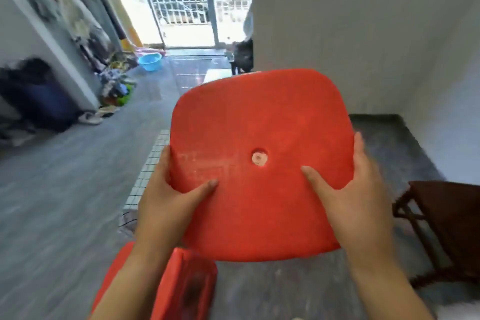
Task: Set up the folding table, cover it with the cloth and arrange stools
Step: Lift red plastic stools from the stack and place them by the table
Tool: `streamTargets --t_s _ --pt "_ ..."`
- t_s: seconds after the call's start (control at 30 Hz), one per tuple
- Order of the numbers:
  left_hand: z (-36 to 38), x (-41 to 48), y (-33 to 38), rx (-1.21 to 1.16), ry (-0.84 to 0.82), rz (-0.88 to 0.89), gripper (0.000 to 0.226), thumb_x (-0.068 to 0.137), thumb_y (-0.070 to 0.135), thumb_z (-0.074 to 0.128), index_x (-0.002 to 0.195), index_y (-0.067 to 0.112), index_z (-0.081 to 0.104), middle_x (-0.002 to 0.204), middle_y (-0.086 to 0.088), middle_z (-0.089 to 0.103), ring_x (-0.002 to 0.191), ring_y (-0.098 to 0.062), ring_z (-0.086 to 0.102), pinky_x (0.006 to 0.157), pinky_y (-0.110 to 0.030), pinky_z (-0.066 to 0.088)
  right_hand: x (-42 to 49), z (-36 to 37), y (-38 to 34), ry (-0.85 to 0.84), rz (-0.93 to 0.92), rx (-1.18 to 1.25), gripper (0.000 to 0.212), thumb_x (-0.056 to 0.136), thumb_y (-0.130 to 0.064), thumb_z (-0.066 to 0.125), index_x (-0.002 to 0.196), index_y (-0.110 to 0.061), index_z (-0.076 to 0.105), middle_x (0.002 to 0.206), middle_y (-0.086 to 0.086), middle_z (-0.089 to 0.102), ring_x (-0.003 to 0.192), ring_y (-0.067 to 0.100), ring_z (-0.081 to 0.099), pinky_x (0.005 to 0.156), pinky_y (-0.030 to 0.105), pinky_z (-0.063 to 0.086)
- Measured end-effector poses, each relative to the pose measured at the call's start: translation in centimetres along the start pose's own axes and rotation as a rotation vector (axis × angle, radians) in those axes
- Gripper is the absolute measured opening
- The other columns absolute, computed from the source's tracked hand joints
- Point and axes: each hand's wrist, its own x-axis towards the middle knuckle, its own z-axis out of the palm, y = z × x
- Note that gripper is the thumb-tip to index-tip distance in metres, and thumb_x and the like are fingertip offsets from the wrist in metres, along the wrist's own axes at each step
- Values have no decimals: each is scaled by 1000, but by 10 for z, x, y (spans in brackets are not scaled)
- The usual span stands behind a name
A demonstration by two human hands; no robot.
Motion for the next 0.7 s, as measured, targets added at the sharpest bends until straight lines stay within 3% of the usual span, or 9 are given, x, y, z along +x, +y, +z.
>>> streamTargets --t_s 0.13,0.33,0.43,0.6,0.7 --pt "-129 -36 -17 1 277 -38 111 46 54 84 142 41 29 138 19 46 120 3 48 104 -34 40 -58 51 -95 -93 -198 85 100 68 -60 66 149 -26 19 149 -2 34 134 17 35 107 37 32" --pt "-274 -98 -32 93 600 -71 104 50 59 80 141 45 30 134 21 50 116 0 52 100 -38 45 -142 118 -199 -282 -408 228 93 72 -61 65 147 -23 26 144 0 42 130 20 42 107 41 37" --pt "-321 -120 -32 144 720 -108 105 54 53 82 143 40 29 135 18 50 117 -2 51 102 -38 43 -171 144 -234 -394 -456 281 88 73 -60 66 145 -27 29 138 -1 49 122 19 49 102 39 41" --pt "-371 -148 -41 220 851 -215 100 57 52 83 141 44 31 127 21 55 111 -3 55 97 -38 45 -205 186 -272 -609 -523 304 89 74 -61 63 147 -25 27 142 -3 45 125 19 47 101 34 37" --pt "-388 -157 -48 241 924 -282 100 61 40 84 144 38 29 128 26 45 110 -1 49 94 -29 40 -219 210 -288 -741 -522 316 87 76 -58 63 148 -27 25 141 -5 46 125 17 46 100 32 35"
